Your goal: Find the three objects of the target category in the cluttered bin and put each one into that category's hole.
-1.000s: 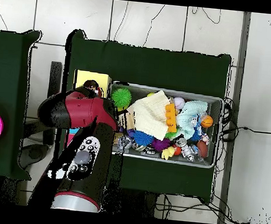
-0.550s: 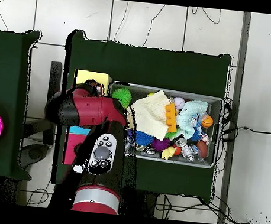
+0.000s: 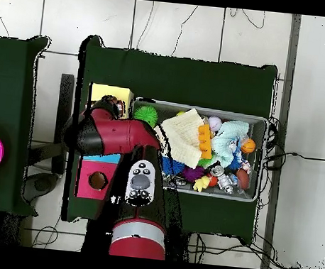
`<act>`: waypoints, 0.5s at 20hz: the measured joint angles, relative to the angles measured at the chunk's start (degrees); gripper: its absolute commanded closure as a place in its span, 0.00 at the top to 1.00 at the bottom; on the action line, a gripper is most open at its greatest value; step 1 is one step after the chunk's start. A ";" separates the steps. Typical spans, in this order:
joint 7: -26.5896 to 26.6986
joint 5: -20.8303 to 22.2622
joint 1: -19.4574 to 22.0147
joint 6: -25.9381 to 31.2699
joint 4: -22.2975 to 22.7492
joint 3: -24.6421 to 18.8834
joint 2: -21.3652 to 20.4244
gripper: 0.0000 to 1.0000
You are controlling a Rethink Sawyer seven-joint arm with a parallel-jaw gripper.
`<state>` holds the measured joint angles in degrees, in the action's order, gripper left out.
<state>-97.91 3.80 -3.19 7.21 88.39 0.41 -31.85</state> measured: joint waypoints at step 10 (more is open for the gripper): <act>0.00 -0.73 -1.77 0.09 -0.11 0.10 2.38 0.00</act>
<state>-97.91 3.07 -4.97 7.30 88.28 0.51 -29.47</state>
